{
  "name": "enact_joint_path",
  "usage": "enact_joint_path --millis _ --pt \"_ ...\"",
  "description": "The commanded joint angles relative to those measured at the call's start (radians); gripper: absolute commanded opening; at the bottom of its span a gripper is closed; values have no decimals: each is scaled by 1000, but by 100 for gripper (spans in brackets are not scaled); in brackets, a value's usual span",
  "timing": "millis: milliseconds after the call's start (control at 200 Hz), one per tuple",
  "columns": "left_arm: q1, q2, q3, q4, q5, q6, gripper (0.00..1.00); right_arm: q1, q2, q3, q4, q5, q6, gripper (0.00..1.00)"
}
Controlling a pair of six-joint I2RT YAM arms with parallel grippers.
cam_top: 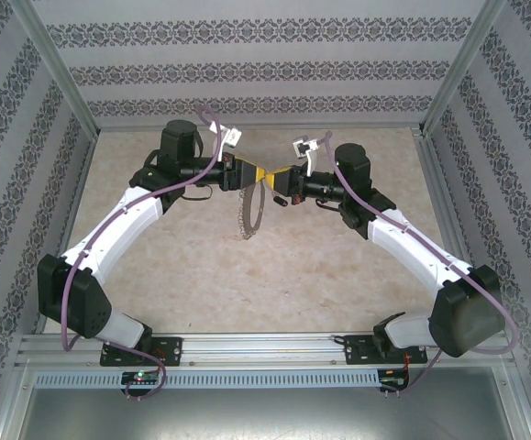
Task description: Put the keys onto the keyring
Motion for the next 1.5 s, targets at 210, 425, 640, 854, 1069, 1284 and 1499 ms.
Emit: enact_joint_path --millis 210,425,640,854,1069,1284,1499 --pt "-43 25 55 -75 15 73 39 3 4 20 29 -36 0 0" --pt "-43 12 30 -98 -15 96 37 1 5 20 23 -36 -4 0" --pt "-42 -15 0 -86 -91 102 33 0 1 19 22 -42 -5 0" --pt "-43 -10 5 -87 -87 107 25 -1 -1 18 20 -47 -4 0" --pt "-43 -22 -3 -74 -67 106 8 -1 -1 18 15 -48 -9 0" --pt "-43 -45 -8 -67 -79 105 0 -5 -4 15 11 -47 -12 0" --pt "-41 -90 -26 -54 -148 90 42 -15 -18 10 -19 -55 -52 0"
